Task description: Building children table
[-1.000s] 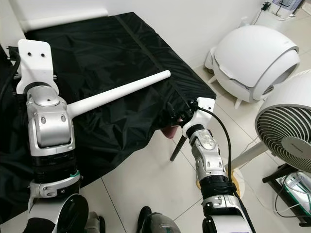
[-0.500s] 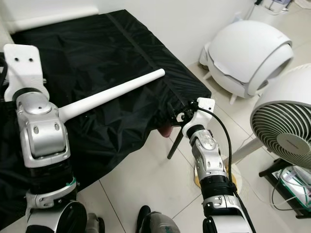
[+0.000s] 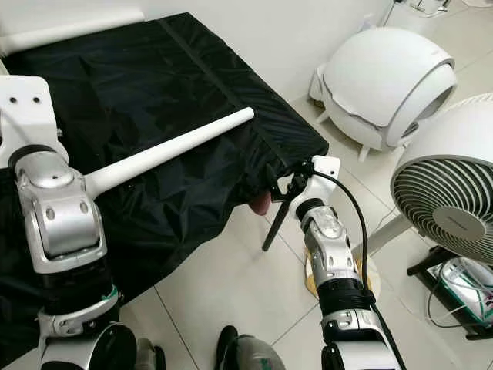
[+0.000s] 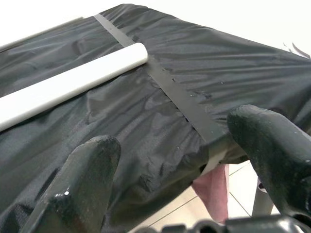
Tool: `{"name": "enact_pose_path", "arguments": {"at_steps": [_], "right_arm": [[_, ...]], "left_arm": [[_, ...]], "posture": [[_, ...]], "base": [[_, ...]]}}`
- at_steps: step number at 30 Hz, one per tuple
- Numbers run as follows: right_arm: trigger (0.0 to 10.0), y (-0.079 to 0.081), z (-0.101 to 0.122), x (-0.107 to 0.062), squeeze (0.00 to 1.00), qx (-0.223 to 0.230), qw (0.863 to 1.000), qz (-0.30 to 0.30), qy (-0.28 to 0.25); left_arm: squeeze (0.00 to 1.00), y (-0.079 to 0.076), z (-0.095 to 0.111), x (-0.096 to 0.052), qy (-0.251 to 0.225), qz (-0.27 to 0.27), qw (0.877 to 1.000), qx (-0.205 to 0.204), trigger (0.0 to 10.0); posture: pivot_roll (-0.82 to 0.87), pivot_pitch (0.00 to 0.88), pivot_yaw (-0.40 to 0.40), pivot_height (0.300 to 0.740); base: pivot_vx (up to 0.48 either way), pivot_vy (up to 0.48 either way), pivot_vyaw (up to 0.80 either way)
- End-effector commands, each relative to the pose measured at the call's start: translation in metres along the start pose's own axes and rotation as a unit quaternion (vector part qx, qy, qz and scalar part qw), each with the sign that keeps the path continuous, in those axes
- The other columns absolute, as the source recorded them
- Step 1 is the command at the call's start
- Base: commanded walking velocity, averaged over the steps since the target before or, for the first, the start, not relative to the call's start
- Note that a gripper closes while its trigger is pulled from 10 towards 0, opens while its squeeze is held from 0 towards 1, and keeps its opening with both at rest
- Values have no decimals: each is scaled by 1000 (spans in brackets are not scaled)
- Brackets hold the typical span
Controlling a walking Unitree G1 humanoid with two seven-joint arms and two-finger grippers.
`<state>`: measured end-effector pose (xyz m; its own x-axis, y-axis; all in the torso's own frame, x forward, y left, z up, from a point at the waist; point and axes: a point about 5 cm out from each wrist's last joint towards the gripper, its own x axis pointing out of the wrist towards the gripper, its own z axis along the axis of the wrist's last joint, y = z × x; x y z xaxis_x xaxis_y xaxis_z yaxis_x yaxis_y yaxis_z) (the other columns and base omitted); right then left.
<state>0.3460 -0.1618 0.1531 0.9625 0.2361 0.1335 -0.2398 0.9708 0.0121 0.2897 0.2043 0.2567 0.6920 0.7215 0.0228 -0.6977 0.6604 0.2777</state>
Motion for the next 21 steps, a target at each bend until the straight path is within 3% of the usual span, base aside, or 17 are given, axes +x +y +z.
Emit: {"name": "enact_pose_path", "arguments": {"at_steps": [1, 5, 6, 8, 9, 13, 17, 19, 21], "right_arm": [[10000, -2, -1, -2, 0, -6, 1000, 0, 3], [10000, -4, -2, -3, 0, -8, 1000, -2, 4], [10000, -4, -2, -3, 0, -8, 1000, -3, 5], [10000, -4, -2, -3, 0, -8, 1000, -3, 5], [10000, -4, -2, -3, 0, -8, 1000, -2, 4], [10000, -3, -3, -3, 0, -8, 1000, -1, 4], [10000, -1, -4, -2, 0, -8, 1000, 2, 4], [10000, 0, -4, -1, 0, -8, 1000, 4, 4], [10000, 1, -3, 0, 0, -8, 1000, 6, 3]], "left_arm": [[1000, 16, -20, 4, 48, 140, 989, 7, 10000], [1000, 8, -16, 6, 40, 80, 996, -21, 10000], [827, 3, -12, 6, 25, 50, 998, -30, 10000], [827, 2, -10, 6, 21, 43, 998, -35, 10000], [0, 1, -8, 6, 14, 40, 999, -27, 10000], [0, -3, -2, 4, -17, 8, 1000, -15, 10000], [0, -8, 7, 4, -44, -86, 992, -84, 10000], [0, -15, 13, 1, -61, -181, 972, -134, 10000], [0, -13, 13, 2, -67, -189, 972, -119, 10000]], "posture": [[74, 129, -63, 740], [71, 119, -59, 740], [70, 114, -59, 740], [70, 114, -59, 740], [71, 113, -59, 740], [72, 110, -58, 740], [79, 100, -61, 740], [81, 96, -61, 740], [82, 89, -60, 740]], "base": [[0, 0, 0], [0, 0, 0], [0, 0, 0], [0, 0, 0], [0, 0, 0], [0, 0, 0], [0, 0, 0], [0, 0, 0], [0, 0, 0]]}}
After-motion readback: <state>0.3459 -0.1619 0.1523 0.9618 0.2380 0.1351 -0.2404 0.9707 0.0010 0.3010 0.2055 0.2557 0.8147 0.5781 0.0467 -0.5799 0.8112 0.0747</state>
